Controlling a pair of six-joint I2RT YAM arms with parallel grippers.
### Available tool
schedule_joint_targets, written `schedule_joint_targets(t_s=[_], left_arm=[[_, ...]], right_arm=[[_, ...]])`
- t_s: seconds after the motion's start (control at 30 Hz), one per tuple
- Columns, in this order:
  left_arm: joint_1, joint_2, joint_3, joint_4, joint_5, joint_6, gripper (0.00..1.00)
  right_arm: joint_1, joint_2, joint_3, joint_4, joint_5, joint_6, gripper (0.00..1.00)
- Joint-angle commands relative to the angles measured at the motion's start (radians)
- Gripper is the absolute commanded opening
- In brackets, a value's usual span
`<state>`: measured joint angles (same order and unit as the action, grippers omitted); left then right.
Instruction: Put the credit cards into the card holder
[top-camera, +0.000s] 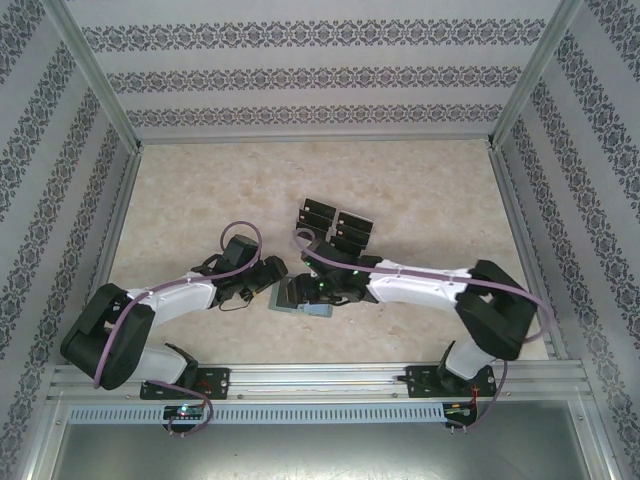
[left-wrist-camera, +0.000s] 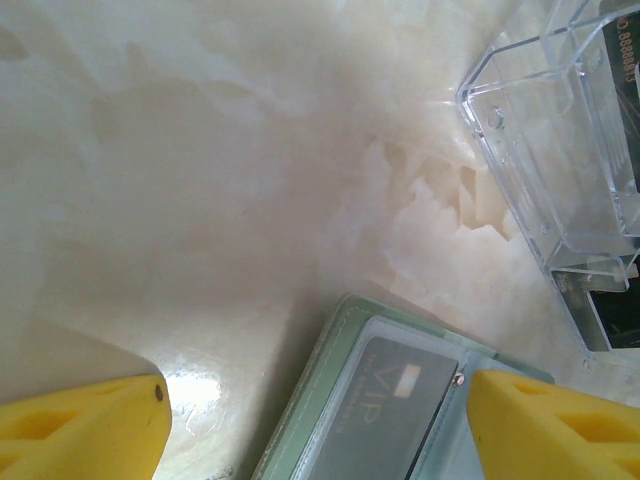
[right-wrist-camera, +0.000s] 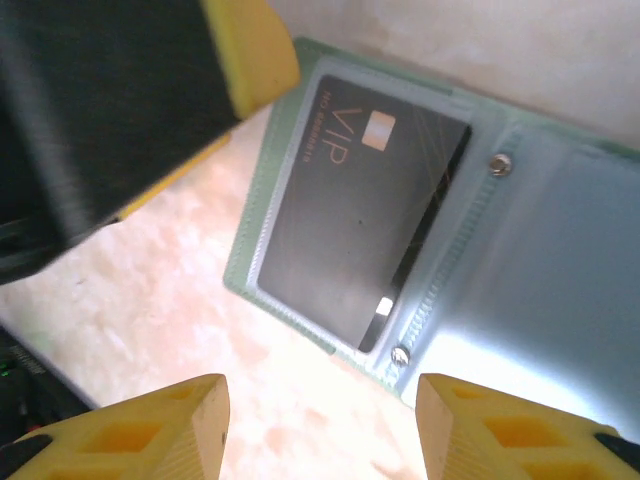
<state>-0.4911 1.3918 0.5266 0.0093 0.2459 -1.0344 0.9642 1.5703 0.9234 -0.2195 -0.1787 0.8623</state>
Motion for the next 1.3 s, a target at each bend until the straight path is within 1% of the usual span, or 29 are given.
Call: schedule_joint_targets(t_s=[0.0,0.03,0.1,0.23,0.4,0.67,0.9,1.1,1.27], left_arm=[[-0.049,0.059,-0.034,0.254,0.071,-0.031,0.8],[-0.055,0.052,-0.037,0.254,0.068,-0.034,0.79],[-0.07,0.038,-0.045,0.254,0.057,-0.042,0.8],[-0.102,0.021,-0.059,0.259,0.036,-0.057,0.79],[-0.151,0.015,-0.067,0.273,0.011,-0.082,0.79],[-0.264,-0.002,-0.073,0.292,-0.055,-0.131,0.79],[-0.338,0.0,-0.055,0.308,-0.098,-0.16,0.79],[-0.351,-0.015,-0.047,0.281,-0.135,-0.151,0.79],[-0.345,-0.074,-0.037,0.159,-0.202,-0.105,0.8]], right_arm=[[-0.026,-0.082,-0.028,-0.137,0.112,0.014,0.52],[-0.033,-0.094,-0.031,-0.173,0.136,0.015,0.51],[-0.048,-0.106,-0.046,-0.196,0.142,0.014,0.51],[-0.069,-0.094,-0.072,-0.179,0.132,0.01,0.5],[-0.088,-0.047,-0.07,-0.149,0.118,-0.023,0.46],[-0.17,-0.021,-0.077,-0.151,0.102,-0.086,0.44],[-0.226,-0.022,-0.062,-0.179,0.103,-0.138,0.44],[-0.233,-0.05,-0.06,-0.194,0.092,-0.148,0.44],[-0.234,-0.116,-0.071,-0.218,0.094,-0.141,0.44]])
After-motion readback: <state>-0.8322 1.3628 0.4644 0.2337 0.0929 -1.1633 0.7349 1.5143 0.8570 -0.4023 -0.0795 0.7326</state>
